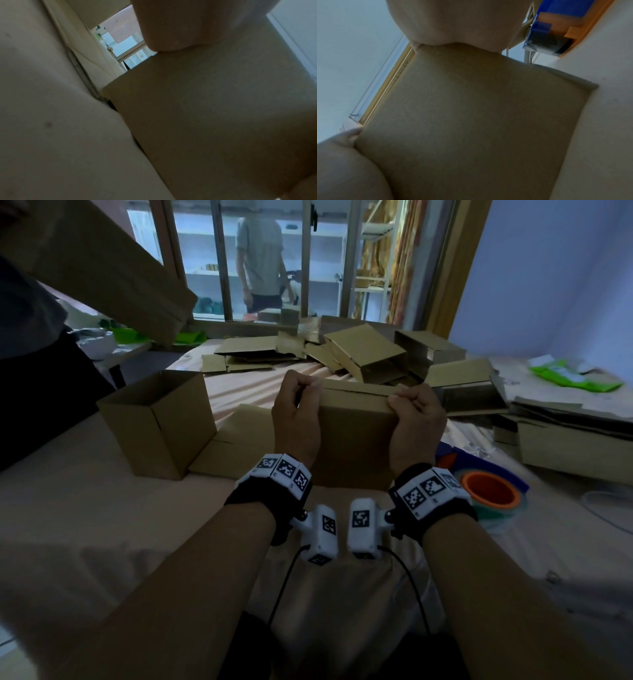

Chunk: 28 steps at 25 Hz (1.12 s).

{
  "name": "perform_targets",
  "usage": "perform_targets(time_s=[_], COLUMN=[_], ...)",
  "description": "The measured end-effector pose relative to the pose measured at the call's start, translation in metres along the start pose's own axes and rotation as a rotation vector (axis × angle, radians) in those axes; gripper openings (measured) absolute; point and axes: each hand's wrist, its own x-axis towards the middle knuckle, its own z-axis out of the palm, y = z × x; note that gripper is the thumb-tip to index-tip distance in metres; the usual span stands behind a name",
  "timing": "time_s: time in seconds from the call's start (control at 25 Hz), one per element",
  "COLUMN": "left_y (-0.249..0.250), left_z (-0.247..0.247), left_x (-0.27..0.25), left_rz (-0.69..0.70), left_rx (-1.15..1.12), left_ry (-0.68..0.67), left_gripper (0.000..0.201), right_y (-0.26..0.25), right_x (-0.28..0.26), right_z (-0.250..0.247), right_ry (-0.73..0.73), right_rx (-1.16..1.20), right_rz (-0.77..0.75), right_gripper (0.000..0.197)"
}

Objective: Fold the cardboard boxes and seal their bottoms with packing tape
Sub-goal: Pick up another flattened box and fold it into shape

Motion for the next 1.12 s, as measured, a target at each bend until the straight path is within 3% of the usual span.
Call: perform_targets(time_s=[0.4,0.88,1.04,1.12], left_y=[-0.003,0.004,0.008,0.015], left_z=[-0.002,0.002,0.004,0.002], left_x=[-0.003,0.002,0.0,0.003], left_rz=[-0.004,-0.007,-0.022,0.107], left_rx=[-0.014,-0.012,0.119,0.394], left_ry=[-0.004,0.006,-0.039,-0.07], left_gripper=[0.008,0.016,0.033,0.04], right_y=[0.003,-0.004,-0.009,-0.013], right_x=[-0.006,0.001,0.001,0.002], right_z=[0.003,0.004,0.001,0.001], right_ry=[-0.003,0.042,0.005,-0.028], right_rx=[0.012,-0.089,-0.286,-0.419], right_rz=[-0.02,-0.079,-0.053,-0.045], right_gripper=[0.009,0.008,0.014,0.019])
